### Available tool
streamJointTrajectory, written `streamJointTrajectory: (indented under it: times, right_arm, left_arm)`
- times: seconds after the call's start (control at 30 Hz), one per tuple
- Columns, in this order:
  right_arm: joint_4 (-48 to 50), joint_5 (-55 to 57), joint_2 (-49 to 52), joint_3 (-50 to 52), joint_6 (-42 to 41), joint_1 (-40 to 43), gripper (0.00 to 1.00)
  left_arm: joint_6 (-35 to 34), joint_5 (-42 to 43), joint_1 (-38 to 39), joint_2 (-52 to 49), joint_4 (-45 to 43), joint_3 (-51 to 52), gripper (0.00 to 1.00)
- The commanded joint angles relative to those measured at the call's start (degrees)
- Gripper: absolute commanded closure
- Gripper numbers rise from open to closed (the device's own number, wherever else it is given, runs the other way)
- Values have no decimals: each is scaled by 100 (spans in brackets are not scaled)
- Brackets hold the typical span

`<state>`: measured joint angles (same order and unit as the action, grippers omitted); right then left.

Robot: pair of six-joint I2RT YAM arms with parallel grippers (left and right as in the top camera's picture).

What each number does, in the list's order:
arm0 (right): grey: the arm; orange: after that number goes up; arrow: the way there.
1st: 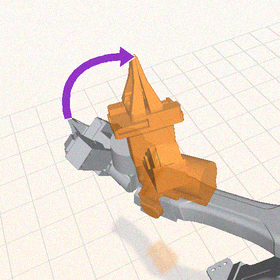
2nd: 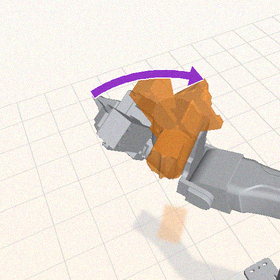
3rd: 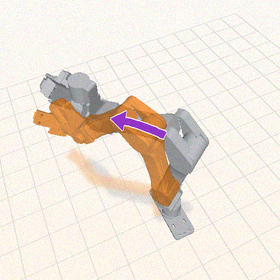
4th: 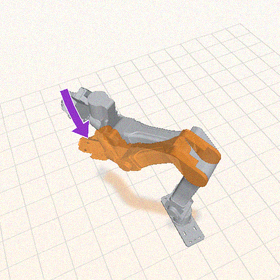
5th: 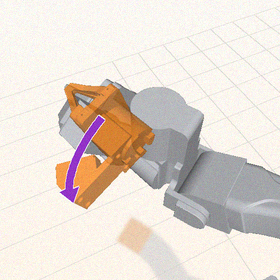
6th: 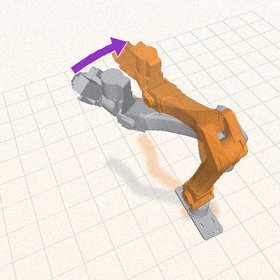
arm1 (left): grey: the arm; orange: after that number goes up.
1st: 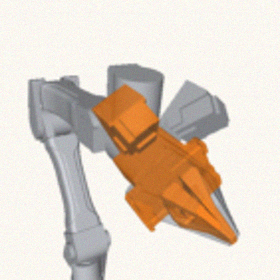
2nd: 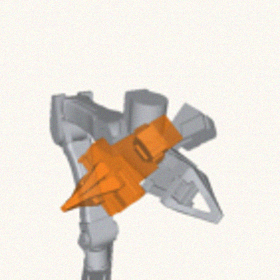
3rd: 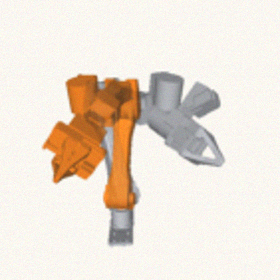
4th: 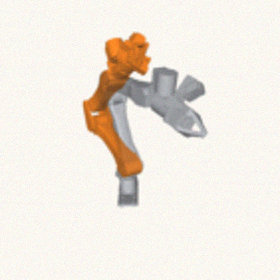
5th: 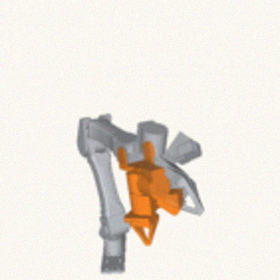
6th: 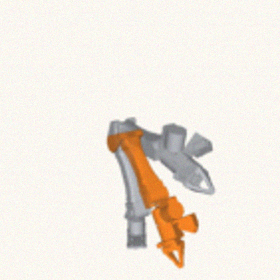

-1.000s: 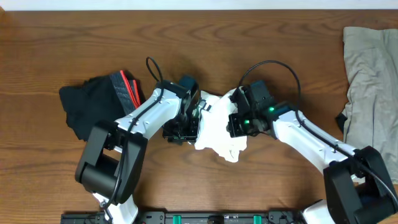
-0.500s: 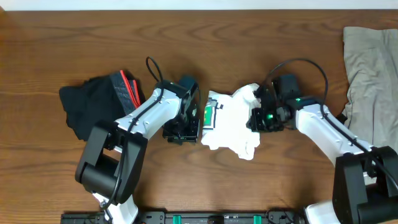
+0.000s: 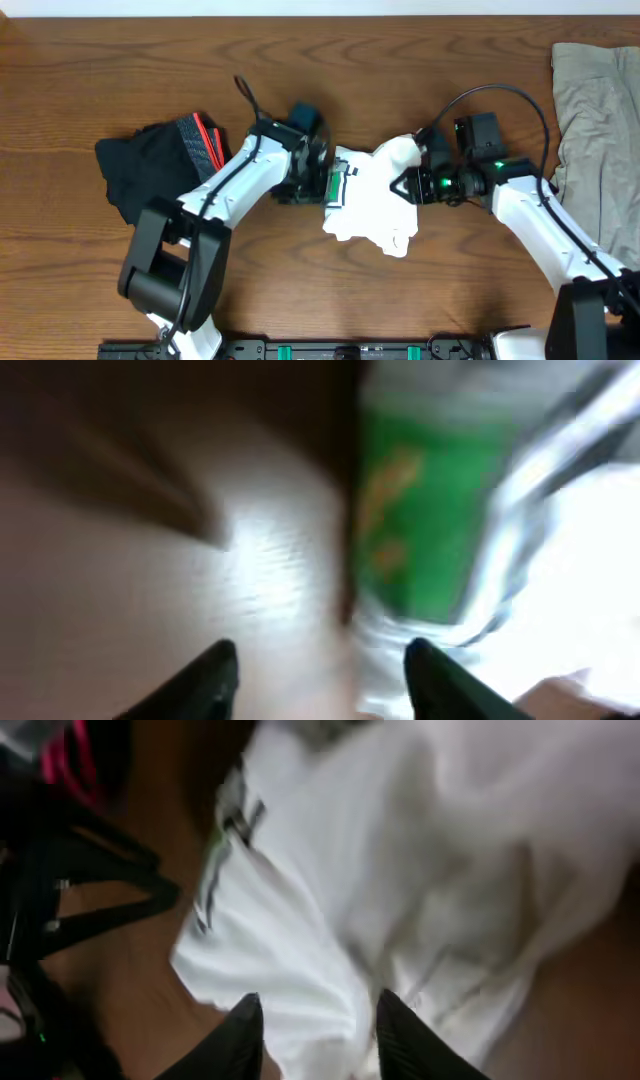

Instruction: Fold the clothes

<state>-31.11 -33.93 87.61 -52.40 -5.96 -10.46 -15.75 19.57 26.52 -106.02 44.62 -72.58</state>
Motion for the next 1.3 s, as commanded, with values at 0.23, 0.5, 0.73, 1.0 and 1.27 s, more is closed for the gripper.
streamJointTrajectory:
  times: [0.23,0.5,0.73,1.0,1.27]
  right_arm:
    - [452,313,59,-2,-647,63,70]
    - [463,378,282,-2,-732,-122,69]
    - [527,411,509,-2,-780,-173,92]
    - [-116,752,79,-96,-643,195,99]
    - [-973,1274,-197,-101,-468,514,99]
  left_arm:
    - [68,33,-13,-13,-1224,-72,38]
    - [68,35,-7,-256,-1241,-37,38]
    - [68,35,-7,-319,-1239,-28,37]
    - [70,33,-9,-330,-1213,-28,37]
    - [111,33,-9,-330,-1209,-28,37]
